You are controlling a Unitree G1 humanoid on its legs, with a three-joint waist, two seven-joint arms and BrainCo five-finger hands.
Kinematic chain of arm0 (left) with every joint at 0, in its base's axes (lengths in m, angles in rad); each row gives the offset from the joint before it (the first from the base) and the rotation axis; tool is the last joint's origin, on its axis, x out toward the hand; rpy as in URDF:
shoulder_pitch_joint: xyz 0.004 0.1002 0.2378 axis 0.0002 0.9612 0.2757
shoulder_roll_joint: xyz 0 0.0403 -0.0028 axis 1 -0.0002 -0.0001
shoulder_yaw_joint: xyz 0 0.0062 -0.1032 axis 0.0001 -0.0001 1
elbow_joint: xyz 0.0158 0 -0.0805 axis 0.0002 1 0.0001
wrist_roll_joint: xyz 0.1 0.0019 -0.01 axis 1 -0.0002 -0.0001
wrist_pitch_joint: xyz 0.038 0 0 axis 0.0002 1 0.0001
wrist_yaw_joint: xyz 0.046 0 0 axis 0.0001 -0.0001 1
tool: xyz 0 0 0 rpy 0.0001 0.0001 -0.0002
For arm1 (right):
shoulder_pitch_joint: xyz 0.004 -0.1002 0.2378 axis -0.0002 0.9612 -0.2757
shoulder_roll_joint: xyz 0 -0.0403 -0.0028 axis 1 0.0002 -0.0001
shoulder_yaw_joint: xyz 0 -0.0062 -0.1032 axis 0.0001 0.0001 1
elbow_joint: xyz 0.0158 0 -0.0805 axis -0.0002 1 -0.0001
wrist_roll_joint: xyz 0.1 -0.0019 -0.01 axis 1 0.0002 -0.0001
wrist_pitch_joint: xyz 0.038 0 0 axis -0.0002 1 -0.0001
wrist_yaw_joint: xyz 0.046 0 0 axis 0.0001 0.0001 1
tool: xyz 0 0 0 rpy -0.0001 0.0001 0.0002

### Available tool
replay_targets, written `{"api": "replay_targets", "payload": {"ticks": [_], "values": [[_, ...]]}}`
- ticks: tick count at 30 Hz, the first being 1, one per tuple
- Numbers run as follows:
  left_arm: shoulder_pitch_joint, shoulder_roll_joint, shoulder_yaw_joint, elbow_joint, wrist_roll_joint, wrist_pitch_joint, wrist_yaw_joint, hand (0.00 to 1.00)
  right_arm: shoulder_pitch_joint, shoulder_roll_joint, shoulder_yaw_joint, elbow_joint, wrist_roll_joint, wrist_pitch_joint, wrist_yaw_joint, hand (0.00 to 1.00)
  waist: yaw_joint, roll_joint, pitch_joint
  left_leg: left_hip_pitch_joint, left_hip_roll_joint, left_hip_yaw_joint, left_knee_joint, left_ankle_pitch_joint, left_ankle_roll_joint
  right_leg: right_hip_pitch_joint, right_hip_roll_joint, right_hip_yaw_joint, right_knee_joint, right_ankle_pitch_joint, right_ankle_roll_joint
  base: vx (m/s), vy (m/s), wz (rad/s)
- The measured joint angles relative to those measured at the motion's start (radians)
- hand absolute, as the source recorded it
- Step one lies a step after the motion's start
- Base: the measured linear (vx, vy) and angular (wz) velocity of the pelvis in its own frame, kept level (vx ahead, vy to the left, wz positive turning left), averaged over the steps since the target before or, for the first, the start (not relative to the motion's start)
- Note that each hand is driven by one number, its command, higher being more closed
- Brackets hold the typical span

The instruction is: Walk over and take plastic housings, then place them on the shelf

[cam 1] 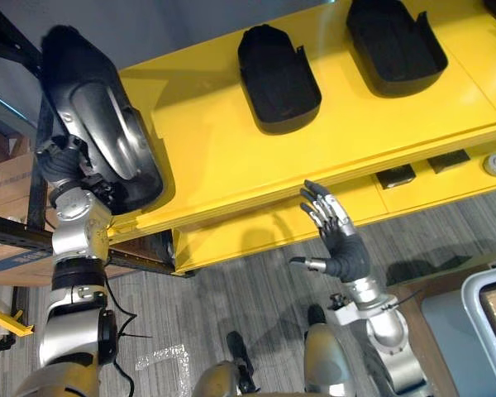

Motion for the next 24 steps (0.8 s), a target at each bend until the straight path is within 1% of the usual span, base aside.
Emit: {"api": "replay_targets", "payload": {"ticks": [1,2,4,6,7,9,12,16,18,19,20,24], "values": [[-0.004,0.000,0.000,0.000,-0.023,0.015,-0.006,1.00,0.000,-0.001,0.011,-0.009,0.000,0.002,-0.001,0.00,0.001,0.000,0.004,-0.020,-0.001,0.002,0.000,0.003,-0.004,-0.025,-0.002,0.000,0.014,-0.003,-0.002,-0.05,-0.020,0.10],[-0.006,0.000,0.000,0.000,-0.028,0.028,-0.008,1.00,-0.003,-0.001,0.012,-0.009,-0.001,0.013,-0.001,0.00,0.003,-0.002,0.010,-0.032,-0.001,0.006,-0.001,0.008,-0.005,-0.042,-0.002,0.002,0.025,-0.004,-0.003,-0.04,-0.023,0.08],[-0.008,0.000,-0.004,0.010,-0.030,0.044,-0.008,1.00,-0.001,-0.005,0.012,-0.010,-0.001,0.026,-0.002,0.00,0.005,-0.002,0.014,-0.040,0.000,0.014,0.000,0.009,-0.006,-0.058,-0.002,0.005,0.037,-0.005,-0.005,-0.01,-0.011,-0.03],[-0.021,0.006,-0.004,0.026,-0.030,0.056,-0.007,1.00,-0.001,-0.016,0.014,-0.015,0.000,0.027,-0.012,0.00,0.010,-0.001,0.015,-0.041,-0.001,0.024,0.000,0.010,-0.006,-0.070,-0.002,0.016,0.050,-0.007,-0.008,0.00,-0.022,-0.08],[-0.033,0.006,-0.004,0.038,-0.030,0.059,-0.007,1.00,-0.001,-0.023,0.013,-0.023,0.000,0.027,-0.018,0.00,0.010,0.003,0.017,-0.040,-0.001,0.024,0.000,0.010,-0.007,-0.070,-0.001,0.016,0.050,-0.007,-0.008,-0.01,-0.016,-0.05],[-0.056,0.007,-0.004,0.054,-0.030,0.059,-0.006,1.00,-0.001,-0.030,0.014,-0.045,0.001,0.027,-0.018,0.00,0.008,0.001,0.025,-0.041,0.000,0.030,0.000,0.011,-0.007,-0.075,-0.001,0.020,0.054,-0.009,-0.009,-0.01,-0.009,-0.05],[-0.109,0.031,-0.008,0.079,-0.027,0.062,-0.006,1.00,-0.002,-0.030,0.021,-0.046,0.004,0.027,-0.018,0.00,0.003,-0.006,0.032,-0.062,0.000,0.048,0.000,0.011,-0.008,-0.108,-0.001,0.025,0.067,-0.009,-0.009,-0.01,-0.007,-0.02],[-0.171,0.040,-0.009,0.108,-0.028,0.062,-0.005,1.00,-0.003,-0.031,0.053,-0.046,0.009,0.026,-0.018,0.00,0.002,-0.015,0.043,-0.076,0.002,0.049,0.000,0.014,-0.012,-0.121,0.000,0.027,0.073,-0.007,-0.008,0.00,-0.008,0.03],[-0.192,0.065,-0.041,0.117,-0.027,0.062,-0.006,1.00,-0.011,-0.032,0.053,-0.046,0.012,0.026,-0.020,0.00,0.002,-0.020,0.051,-0.077,0.003,0.050,-0.004,0.015,-0.013,-0.125,0.002,0.028,0.073,-0.006,-0.008,0.03,-0.014,0.00],[-0.196,0.071,-0.045,0.121,-0.027,0.062,-0.007,0.00,-0.011,-0.034,0.051,-0.046,0.014,0.026,-0.020,0.00,0.002,-0.020,0.051,-0.076,0.003,0.050,-0.007,0.016,-0.016,-0.126,0.002,0.028,0.072,-0.006,-0.008,0.04,-0.011,0.00],[-0.210,0.074,-0.045,0.133,-0.027,0.062,-0.007,0.00,-0.013,-0.038,0.051,-0.046,0.031,0.026,-0.020,0.00,0.002,-0.020,0.051,-0.076,0.003,0.052,-0.013,0.018,-0.018,-0.128,0.003,0.029,0.071,-0.006,-0.007,0.04,-0.007,-0.02],[-0.234,0.087,-0.048,0.164,-0.027,0.058,-0.005,0.00,-0.032,-0.055,0.051,-0.046,0.031,0.026,-0.020,0.00,0.005,-0.020,0.051,-0.077,0.008,0.078,-0.013,0.018,-0.019,-0.135,0.002,0.045,0.063,-0.002,-0.006,0.04,-0.004,-0.10]]}}
